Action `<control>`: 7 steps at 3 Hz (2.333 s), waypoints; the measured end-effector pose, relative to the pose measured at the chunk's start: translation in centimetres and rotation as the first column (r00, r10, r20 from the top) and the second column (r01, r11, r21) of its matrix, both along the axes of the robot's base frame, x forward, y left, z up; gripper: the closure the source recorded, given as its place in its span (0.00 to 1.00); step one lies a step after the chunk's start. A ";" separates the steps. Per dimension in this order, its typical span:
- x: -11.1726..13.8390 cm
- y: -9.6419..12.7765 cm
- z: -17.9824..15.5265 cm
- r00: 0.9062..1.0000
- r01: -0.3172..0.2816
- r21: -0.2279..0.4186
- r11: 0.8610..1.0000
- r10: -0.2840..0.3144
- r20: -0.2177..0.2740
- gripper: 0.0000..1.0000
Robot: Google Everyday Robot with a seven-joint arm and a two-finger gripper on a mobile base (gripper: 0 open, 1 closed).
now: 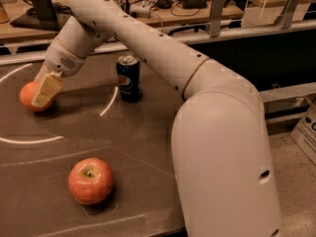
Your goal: Move orange near apple
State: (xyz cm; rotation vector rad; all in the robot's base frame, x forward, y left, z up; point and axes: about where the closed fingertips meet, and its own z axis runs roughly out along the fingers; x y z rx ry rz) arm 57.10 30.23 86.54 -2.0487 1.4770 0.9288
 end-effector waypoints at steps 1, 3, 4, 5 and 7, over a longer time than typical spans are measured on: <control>0.0 -1.4 1.3 0.999 0.033 -0.002 0.999 -0.033 0.018 0.85; -3.3 -10.8 8.1 0.984 0.096 -0.105 0.990 -0.078 0.162 1.00; -6.6 -13.4 8.1 0.983 0.046 -0.222 0.974 -0.004 0.185 1.00; -7.6 -15.3 6.8 0.983 0.058 -0.282 0.958 -0.005 0.185 1.00; -8.3 -15.9 3.2 0.989 0.047 -0.344 0.938 0.006 0.151 1.00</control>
Offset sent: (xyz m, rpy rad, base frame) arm -0.0157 -0.1446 0.1394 -0.0812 -0.2695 -0.1892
